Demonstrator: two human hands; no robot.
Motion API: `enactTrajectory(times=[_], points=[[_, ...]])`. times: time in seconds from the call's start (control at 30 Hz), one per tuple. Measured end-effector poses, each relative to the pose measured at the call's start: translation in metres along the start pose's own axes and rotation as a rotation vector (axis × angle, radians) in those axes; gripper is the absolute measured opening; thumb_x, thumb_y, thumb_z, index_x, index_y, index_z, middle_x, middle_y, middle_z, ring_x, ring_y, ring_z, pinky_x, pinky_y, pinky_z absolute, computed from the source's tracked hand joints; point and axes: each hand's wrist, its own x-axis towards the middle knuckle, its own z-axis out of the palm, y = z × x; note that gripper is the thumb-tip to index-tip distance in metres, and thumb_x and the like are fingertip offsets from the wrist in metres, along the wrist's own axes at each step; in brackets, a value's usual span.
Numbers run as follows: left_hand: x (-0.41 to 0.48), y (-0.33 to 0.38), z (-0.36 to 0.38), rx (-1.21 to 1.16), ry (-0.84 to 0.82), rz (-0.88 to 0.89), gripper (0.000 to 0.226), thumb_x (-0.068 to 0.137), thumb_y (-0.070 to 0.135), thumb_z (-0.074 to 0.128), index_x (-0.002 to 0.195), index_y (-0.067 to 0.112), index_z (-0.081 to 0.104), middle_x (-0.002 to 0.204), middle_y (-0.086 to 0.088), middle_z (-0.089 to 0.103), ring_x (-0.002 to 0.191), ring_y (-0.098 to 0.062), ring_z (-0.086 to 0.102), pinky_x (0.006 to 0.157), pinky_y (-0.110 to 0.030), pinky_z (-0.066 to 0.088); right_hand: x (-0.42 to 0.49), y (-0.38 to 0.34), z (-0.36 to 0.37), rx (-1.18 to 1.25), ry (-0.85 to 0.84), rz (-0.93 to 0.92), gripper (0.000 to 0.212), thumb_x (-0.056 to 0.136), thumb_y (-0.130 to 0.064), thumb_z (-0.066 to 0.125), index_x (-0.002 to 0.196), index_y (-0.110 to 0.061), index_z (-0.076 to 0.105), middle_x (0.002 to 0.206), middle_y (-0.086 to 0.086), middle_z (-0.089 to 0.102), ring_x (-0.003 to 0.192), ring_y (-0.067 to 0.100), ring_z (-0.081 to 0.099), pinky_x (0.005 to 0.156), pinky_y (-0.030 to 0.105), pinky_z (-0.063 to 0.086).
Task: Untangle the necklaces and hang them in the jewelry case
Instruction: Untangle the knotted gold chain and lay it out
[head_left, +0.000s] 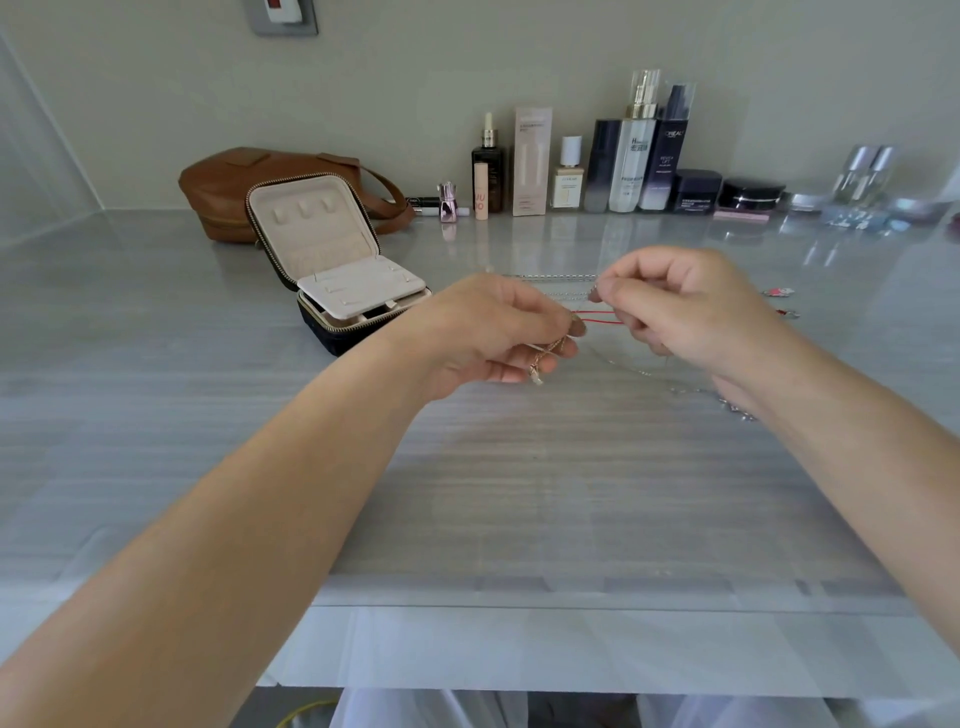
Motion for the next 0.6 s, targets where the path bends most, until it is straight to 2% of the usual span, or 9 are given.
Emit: enactTrajectory(times=[0.1,0.23,0.33,0.43,0.53,0.6], points=[[-0.0001,0.0006,-0.0004,-0.003,0.030,0.010,0.005,0.086,0.015,0.062,0.084,0.017,0.067,0.069,0.006,0.065,0.061,-0.009,0.056,0.070,-0.024,0.045,0.0004,0.0005,-0.0008,-0.011,0.002,0.002,0.023,0.085,-0.011,0.057,0.065,-0.021,0.064,0.043,-0.011,0.051,0.038,-0.001,0.042,0.040,0.011,0.033],[0.0009,0.0007,-0.0009,-0.018,0.074,0.007,0.006,0.082,0.019,0.067,0.080,0.019,0.062,0.072,0.005,0.063,0.058,-0.009,0.056,0.069,-0.027,0.046,-0.0001,0.0000,-0.0009,-0.008,-0.059,0.055,0.022,0.083,-0.006,0.057,0.066,-0.017,0.065,0.048,-0.008,0.059,0.044,0.003,0.053,0.046,0.017,0.045],[0.0015,0.0002,-0.0012,-0.031,0.084,0.009,0.007,0.082,0.025,0.066,0.080,0.019,0.063,0.072,0.005,0.064,0.056,-0.009,0.056,0.067,-0.026,0.046,-0.0013,-0.0003,-0.0004,-0.028,-0.102,0.068,0.013,0.082,-0.010,0.062,0.070,-0.015,0.065,0.043,-0.010,0.054,0.038,0.000,0.045,0.040,0.013,0.035],[0.0017,0.0002,-0.0025,-0.039,0.100,0.007,0.002,0.083,0.021,0.066,0.081,0.019,0.066,0.068,0.006,0.064,0.054,-0.008,0.056,0.064,-0.025,0.045,-0.0026,-0.0008,-0.0013,-0.059,-0.126,0.031,0.008,0.080,-0.016,0.069,0.073,-0.015,0.064,0.036,-0.016,0.047,0.034,-0.002,0.041,0.039,0.005,0.028],[0.0021,0.0002,-0.0042,-0.022,0.113,-0.001,0.010,0.081,0.011,0.068,0.078,0.020,0.066,0.063,0.008,0.066,0.054,-0.007,0.059,0.063,-0.023,0.046,-0.0034,-0.0013,-0.0012,-0.066,-0.137,0.024,0.008,0.080,-0.019,0.069,0.074,-0.016,0.065,0.036,-0.017,0.048,0.034,-0.003,0.041,0.041,0.004,0.029],[0.0019,0.0003,-0.0048,0.006,0.115,-0.009,0.011,0.077,0.012,0.072,0.074,0.021,0.066,0.059,0.009,0.064,0.053,-0.006,0.058,0.062,-0.023,0.047,-0.0038,-0.0004,-0.0007,-0.088,-0.149,0.035,0.009,0.081,-0.023,0.068,0.074,-0.017,0.065,0.037,-0.013,0.048,0.036,0.000,0.040,0.048,0.012,0.035]])
